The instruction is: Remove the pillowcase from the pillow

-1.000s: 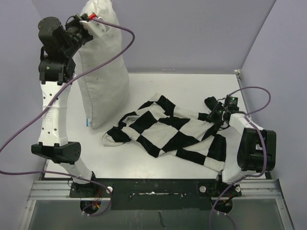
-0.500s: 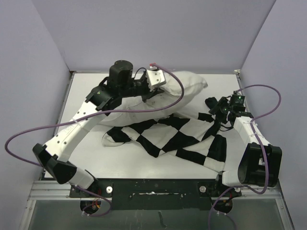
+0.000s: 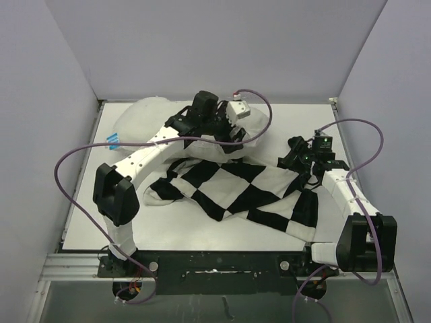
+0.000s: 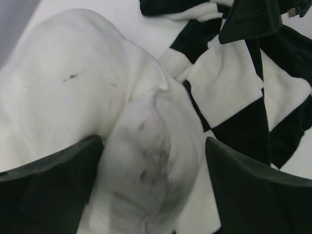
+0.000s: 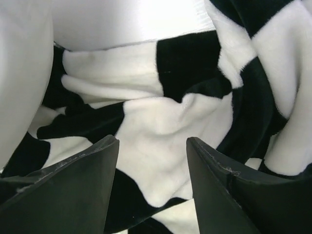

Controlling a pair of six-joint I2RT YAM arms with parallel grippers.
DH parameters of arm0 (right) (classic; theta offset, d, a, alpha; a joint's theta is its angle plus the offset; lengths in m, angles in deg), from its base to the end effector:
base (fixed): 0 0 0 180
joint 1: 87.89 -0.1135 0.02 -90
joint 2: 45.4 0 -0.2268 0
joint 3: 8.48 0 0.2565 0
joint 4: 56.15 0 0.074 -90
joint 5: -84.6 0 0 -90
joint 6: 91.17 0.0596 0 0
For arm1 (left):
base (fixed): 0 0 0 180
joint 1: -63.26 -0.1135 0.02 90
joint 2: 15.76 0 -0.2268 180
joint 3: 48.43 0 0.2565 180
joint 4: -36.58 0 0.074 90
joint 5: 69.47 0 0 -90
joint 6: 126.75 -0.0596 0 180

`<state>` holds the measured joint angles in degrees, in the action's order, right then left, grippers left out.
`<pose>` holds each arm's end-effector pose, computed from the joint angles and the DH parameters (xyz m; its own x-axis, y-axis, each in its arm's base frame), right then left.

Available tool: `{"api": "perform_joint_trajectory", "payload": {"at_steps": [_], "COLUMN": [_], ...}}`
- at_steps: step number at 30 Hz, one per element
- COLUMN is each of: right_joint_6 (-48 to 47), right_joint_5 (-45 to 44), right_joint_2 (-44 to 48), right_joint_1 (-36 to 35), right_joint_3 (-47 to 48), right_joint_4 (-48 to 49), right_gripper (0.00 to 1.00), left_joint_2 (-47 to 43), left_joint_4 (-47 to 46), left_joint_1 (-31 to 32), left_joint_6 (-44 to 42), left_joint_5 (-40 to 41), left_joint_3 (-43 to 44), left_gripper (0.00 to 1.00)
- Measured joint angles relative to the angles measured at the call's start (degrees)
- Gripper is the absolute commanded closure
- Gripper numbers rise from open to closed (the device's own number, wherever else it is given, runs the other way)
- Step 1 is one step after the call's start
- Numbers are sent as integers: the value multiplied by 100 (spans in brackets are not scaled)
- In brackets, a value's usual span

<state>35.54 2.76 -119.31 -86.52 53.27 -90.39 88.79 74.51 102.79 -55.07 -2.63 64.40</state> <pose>0.2997 0.0013 0.1811 -0.6247 0.6068 -0.4914 0.3733 0.7849 0.4946 0.3266 -0.2999 0.3062 -0.0954 0.4534 -0.8862 0.9257 0.3677 0.0885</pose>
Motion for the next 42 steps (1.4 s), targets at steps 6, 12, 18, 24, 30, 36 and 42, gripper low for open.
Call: {"api": "perform_joint_trajectory", "payload": {"at_steps": [6, 12, 18, 24, 30, 36, 42], "right_joint_6": [-90, -568, -1279, -1429, -1803, -2592, -3062], "right_joint_5": [-179, -1067, -1961, -2485, -2710, -2378, -2197], "right_joint_2": [0, 483, 1491, 1152, 1467, 1139, -284], "right_joint_1": [94, 122, 116, 103, 0, -74, -164], "right_joint_3": [48, 9, -920, -1329, -2616, -3602, -3615], "right_joint_4": [-223, -105, 872, 1143, 2555, 4513, 6452], "right_gripper": [8, 2, 2, 2, 2, 2, 2], "left_joint_2": [238, -332, -1869, -2603, -2435, -1880, -1650], "left_joint_4": [732, 350, -590, -1733, -3270, -5320, -7497], "left_joint_1": [-758, -2448, -4769, -5383, -5383, -5375, -5086], "left_joint_6": [627, 1058, 1349, 1663, 2116, 2402, 2315], "left_joint_5": [-785, -951, -518, -531, -361, -160, 90], "left_joint_3": [240, -76, -1998, -4411, -6566, -7399, -8448], "left_gripper": [2, 2, 2, 2, 2, 2, 2]}}
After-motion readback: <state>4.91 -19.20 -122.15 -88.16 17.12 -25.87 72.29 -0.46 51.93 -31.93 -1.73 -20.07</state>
